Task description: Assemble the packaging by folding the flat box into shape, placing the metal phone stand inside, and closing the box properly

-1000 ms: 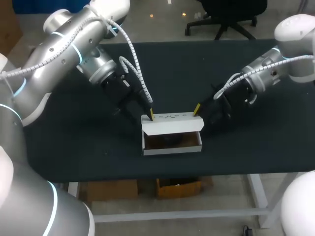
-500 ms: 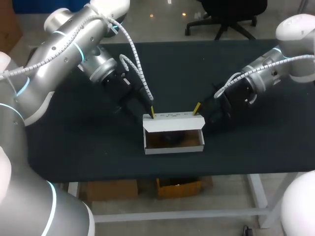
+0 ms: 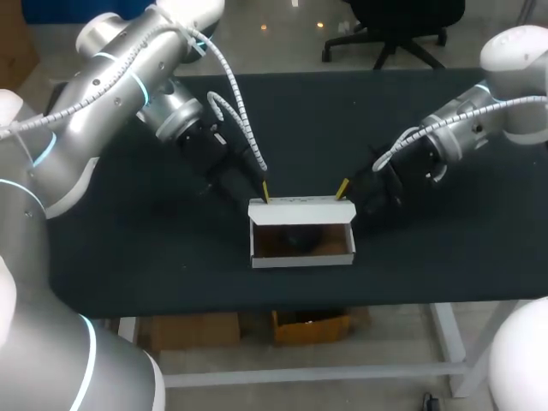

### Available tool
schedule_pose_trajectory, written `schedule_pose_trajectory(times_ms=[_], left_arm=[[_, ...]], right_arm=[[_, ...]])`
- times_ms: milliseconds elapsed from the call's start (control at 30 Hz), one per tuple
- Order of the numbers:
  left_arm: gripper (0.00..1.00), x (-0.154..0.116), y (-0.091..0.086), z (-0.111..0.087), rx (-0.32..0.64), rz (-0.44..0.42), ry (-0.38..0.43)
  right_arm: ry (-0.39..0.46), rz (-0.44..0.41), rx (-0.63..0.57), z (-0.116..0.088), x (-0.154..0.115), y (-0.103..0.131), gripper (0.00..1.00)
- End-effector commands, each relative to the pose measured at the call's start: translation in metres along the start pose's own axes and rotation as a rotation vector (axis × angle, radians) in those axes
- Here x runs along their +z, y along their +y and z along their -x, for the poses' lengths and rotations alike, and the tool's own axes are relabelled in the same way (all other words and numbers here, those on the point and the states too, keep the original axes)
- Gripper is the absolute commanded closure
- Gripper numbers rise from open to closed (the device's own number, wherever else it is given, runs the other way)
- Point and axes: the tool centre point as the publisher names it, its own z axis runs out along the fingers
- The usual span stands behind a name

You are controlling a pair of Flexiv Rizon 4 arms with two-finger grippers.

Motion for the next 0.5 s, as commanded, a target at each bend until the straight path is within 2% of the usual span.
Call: schedule_pose_trajectory(times_ms=[33, 500], left_arm=[[0.52, -0.0012, -0.0093, -0.0062, -0.003, 0.072, 0.0], [0.51, -0.006, -0.0114, -0.0104, -0.002, 0.075, 0.009]], right_arm=[[0.007, -0.014, -0.002, -0.002, 0.0014, 0.0045, 0.63], [0.006, -0.018, -0.006, -0.0063, -0.0003, 0.0082, 0.63]])
